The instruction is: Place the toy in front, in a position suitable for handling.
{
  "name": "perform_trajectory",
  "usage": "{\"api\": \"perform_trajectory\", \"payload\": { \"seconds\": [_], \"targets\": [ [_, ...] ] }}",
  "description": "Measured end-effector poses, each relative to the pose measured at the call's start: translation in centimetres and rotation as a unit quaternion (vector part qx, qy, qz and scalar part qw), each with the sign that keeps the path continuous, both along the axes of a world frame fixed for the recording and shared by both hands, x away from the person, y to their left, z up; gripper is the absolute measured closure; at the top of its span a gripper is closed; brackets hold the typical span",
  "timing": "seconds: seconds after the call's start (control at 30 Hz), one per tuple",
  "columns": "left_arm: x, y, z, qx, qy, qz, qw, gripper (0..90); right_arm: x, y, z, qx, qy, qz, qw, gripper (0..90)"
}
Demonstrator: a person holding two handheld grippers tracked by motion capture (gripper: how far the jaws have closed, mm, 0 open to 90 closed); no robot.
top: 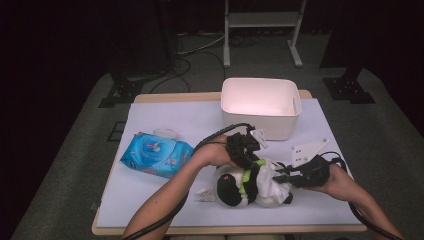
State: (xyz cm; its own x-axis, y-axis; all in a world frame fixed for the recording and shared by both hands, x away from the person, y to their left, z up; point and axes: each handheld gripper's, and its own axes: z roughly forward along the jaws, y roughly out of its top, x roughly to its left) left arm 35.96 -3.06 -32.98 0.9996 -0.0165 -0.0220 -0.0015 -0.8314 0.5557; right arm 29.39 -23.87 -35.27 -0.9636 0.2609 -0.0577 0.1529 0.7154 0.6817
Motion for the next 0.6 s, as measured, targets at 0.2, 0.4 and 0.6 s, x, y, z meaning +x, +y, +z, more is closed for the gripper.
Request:
{"api": "perform_trajectory", "payload": {
  "seconds": [0.2, 0.4, 0.6],
  "targets": [
    [0.1, -0.5, 1.3, -0.013, -0.009, 0.000, 0.9999, 72.2, 0.4, -0.7, 0.8, 0.001, -0.010, -0.018, 0.9998, 78.5],
    [0.1, -0.3, 0.4, -0.003, -0.011, 0.001, 0.9999, 72.0, 1.0, -0.6, 0.8, -0.010, -0.015, -0.030, 0.9994, 78.5],
    [0.1, 1.2, -0.6, -0.029, 0.019, 0.014, 0.9993, 69.7, 0.9, -0.3, -0.1, -0.013, 0.000, -0.022, 0.9997, 78.5]
  ]
}}
